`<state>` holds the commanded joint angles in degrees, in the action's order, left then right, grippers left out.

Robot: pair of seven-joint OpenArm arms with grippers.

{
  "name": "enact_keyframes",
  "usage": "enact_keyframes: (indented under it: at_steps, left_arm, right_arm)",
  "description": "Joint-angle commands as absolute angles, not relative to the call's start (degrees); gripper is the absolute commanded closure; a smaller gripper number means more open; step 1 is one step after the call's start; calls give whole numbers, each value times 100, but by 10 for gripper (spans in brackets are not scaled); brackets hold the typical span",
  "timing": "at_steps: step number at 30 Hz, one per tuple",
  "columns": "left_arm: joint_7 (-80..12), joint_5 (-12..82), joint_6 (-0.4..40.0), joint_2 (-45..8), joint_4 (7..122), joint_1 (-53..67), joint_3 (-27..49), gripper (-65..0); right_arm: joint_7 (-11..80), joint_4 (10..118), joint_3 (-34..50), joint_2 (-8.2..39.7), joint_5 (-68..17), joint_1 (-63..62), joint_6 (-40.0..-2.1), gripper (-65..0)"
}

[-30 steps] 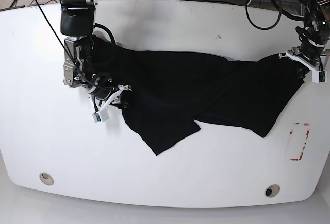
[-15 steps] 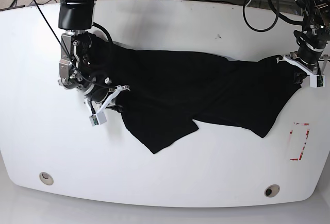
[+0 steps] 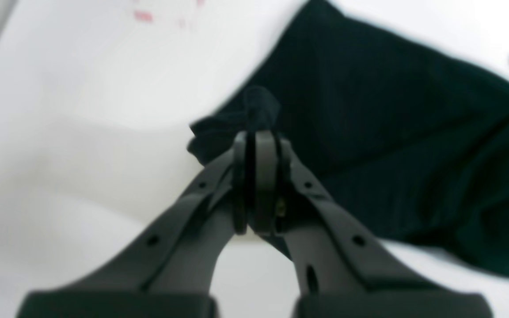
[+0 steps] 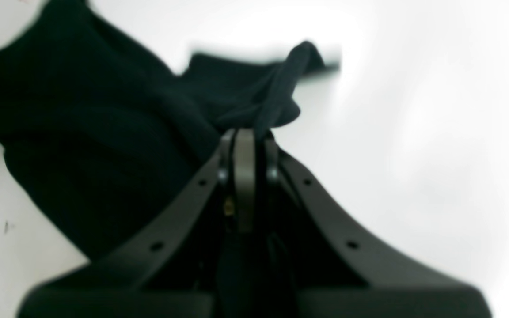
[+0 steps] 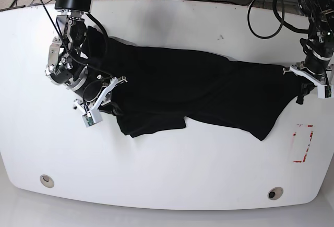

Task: Layout the t-shirt on the table in an organized manner, then fold the t-shirt properly
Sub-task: 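Pull the shirt edges apart with both grippers to spread it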

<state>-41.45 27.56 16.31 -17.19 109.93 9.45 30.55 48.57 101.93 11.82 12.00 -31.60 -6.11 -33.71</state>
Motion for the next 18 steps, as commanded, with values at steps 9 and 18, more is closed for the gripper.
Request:
enact_keyframes:
  at_steps: [9,18]
  left_arm:
    - [-4462,2747,1613,-1727,11046,-567,2897,0]
    - [-4971,2738,1604,-1727,11046,-2448,2888,0]
  right_arm:
    - [4857,9736,1147,1490,-3134,-1771,-3424,0]
    - [4875,8787,1007,1903,-3160,-3565,-3424,0]
